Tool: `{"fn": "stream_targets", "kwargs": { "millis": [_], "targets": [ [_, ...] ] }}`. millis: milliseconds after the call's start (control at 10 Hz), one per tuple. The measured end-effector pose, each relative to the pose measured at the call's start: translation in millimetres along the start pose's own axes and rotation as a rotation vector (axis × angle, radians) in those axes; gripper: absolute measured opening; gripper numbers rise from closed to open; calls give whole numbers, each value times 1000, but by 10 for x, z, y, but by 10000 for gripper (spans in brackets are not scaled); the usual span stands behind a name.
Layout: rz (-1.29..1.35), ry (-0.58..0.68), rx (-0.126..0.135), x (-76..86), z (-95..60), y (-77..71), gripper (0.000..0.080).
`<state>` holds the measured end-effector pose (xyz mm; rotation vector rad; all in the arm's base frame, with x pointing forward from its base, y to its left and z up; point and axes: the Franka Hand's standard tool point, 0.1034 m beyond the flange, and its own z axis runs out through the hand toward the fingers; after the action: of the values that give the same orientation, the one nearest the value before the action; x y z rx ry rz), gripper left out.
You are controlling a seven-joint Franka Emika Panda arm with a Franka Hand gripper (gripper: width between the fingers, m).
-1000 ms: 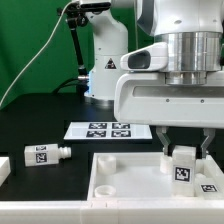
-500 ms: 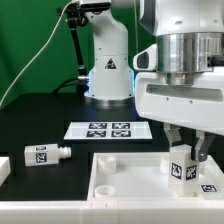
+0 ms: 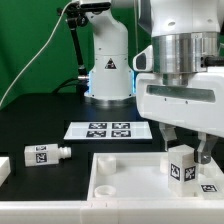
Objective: Assemble one leg
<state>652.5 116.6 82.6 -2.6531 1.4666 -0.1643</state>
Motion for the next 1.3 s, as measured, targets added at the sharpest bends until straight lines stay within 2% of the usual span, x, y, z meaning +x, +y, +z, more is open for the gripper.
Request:
{"fn": "stream_targets", "kwargs": {
  "millis": [100,200,300,800,1100,1300],
  "targets": [
    [-105,2,-2,5,0,3,569],
    [-215,6,-13,-13,-1,2,633],
    [-334,10,-18,-19,-1,-1,645],
    [-719,12,-23,9,-5,-1,648],
    [-1064,14,-37,74,10,32,648],
    [-1140,23,-39,57,5,9,648]
  ]
}}
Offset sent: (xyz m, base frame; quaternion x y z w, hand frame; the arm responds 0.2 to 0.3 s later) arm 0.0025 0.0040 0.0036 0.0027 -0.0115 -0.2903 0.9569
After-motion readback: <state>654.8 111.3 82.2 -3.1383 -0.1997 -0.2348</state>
